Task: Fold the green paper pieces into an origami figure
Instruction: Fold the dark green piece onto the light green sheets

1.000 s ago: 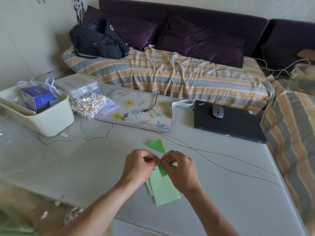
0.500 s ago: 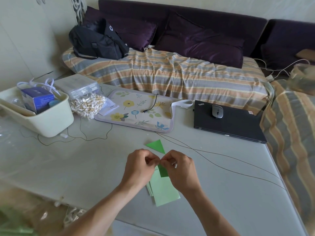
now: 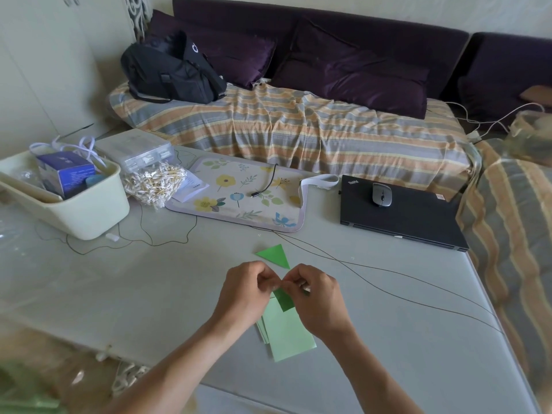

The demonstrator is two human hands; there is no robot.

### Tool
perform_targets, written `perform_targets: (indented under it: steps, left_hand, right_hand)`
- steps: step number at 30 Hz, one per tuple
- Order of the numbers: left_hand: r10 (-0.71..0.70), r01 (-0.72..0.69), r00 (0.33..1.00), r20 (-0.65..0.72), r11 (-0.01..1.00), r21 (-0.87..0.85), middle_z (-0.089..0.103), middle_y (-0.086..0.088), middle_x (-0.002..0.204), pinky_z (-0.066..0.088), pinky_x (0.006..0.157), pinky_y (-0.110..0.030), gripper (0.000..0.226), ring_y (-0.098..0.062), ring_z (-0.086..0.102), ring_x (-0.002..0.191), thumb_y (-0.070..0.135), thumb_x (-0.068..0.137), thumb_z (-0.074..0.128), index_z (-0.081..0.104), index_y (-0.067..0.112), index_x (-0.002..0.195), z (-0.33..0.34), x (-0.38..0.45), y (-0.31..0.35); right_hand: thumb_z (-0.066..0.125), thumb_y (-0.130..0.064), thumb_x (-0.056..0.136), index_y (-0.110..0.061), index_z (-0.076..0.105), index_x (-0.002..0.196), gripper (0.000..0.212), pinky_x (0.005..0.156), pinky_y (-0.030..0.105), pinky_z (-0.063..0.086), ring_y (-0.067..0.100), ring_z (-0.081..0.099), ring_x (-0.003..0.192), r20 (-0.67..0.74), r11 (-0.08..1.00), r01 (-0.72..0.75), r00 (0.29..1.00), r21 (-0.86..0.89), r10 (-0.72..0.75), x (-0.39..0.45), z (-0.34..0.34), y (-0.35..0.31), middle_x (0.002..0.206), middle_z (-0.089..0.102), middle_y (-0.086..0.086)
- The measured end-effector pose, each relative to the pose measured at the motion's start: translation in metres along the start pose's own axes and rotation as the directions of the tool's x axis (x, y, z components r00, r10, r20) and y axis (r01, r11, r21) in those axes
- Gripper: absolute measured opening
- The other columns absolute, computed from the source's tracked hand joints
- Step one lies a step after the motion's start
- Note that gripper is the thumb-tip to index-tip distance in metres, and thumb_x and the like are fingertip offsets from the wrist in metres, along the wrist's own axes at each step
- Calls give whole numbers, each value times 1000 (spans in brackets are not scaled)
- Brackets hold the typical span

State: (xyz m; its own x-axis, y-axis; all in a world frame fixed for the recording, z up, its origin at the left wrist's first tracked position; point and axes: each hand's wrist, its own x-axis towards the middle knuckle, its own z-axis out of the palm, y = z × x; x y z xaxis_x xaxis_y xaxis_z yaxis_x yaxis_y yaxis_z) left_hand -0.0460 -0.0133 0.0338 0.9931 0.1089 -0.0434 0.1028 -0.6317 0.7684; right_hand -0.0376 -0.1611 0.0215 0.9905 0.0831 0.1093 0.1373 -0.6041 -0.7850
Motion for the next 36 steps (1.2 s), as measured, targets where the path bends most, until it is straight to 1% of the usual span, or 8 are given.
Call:
perform_targets:
  steps: [3, 8, 12, 15, 20, 25, 31, 36]
  left_hand:
    - [-33, 34, 997, -71, 999, 3, 62, 21, 55, 38, 54, -4, 20, 11, 58, 58, 8, 86, 71, 75, 20, 72, -2, 0, 0]
    - [-57, 59, 993, -99, 998, 13, 67, 18, 64, 38, 53, -3, 24, 9, 60, 63, 4, 87, 66, 73, 21, 71, -2, 0, 1]
    - [-28, 29, 999, -38, 999, 21, 69, 14, 71, 42, 56, -7, 22, 2, 63, 68, 4, 88, 64, 73, 20, 75, 1, 1, -1]
    - [37, -38, 999, 32, 999, 29, 72, 13, 78, 51, 67, -16, 13, 0, 65, 74, 14, 90, 70, 74, 22, 81, 0, 2, -3]
    - [31, -29, 997, -68, 999, 38, 69, 17, 66, 40, 56, -6, 18, 9, 62, 67, 10, 87, 70, 75, 22, 74, -1, 1, -4]
    - [-11, 12, 996, -86, 1000, 18, 70, 14, 66, 40, 55, -10, 18, 2, 63, 64, 11, 88, 67, 73, 20, 74, -1, 1, -2]
    - [99, -101, 995, 29, 990, 100, 72, 10, 87, 53, 75, -27, 10, -8, 66, 82, 20, 92, 65, 74, 19, 87, -2, -1, 0]
    - [107, -102, 994, -25, 986, 135, 72, 10, 78, 52, 69, -30, 11, -9, 66, 75, 18, 87, 71, 73, 22, 77, -2, 1, -3]
  right_hand:
    - [70, -11, 87, -14, 73, 78, 10, 61, 7, 41, -3, 60, 70, 20, 998, -49, 999, 46, 48, -1, -2, -5, 69, 68, -11]
    - [68, -12, 89, -15, 72, 79, 11, 62, 8, 41, -8, 58, 70, 29, 995, -85, 996, 50, 84, -1, -2, -7, 68, 66, -13]
    - [68, -6, 88, -11, 71, 79, 10, 63, 9, 42, -4, 58, 73, -2, 1000, -31, 1000, -1, 31, 0, -1, -4, 71, 66, -10]
    - [69, -5, 86, -11, 71, 78, 10, 63, 9, 41, 0, 60, 75, -4, 1000, -14, 1000, -2, 14, 0, -2, -1, 72, 68, -8]
    - [70, -13, 87, -18, 73, 77, 12, 62, 8, 41, -5, 61, 71, 34, 996, -73, 997, 51, 71, -1, -5, -6, 69, 69, -13]
    - [70, -12, 86, -16, 72, 76, 12, 62, 7, 41, -6, 59, 71, -5, 996, -84, 996, 23, 84, 4, -9, -5, 70, 69, -11]
    - [70, -6, 85, -10, 72, 76, 11, 59, 9, 41, -3, 58, 65, 18, 998, -60, 998, 8, 60, 0, -7, -5, 63, 65, -10]
    - [74, -13, 83, -19, 74, 73, 12, 59, 9, 42, -4, 60, 62, 58, 992, -116, 992, 52, 112, -1, -8, -9, 61, 67, -15]
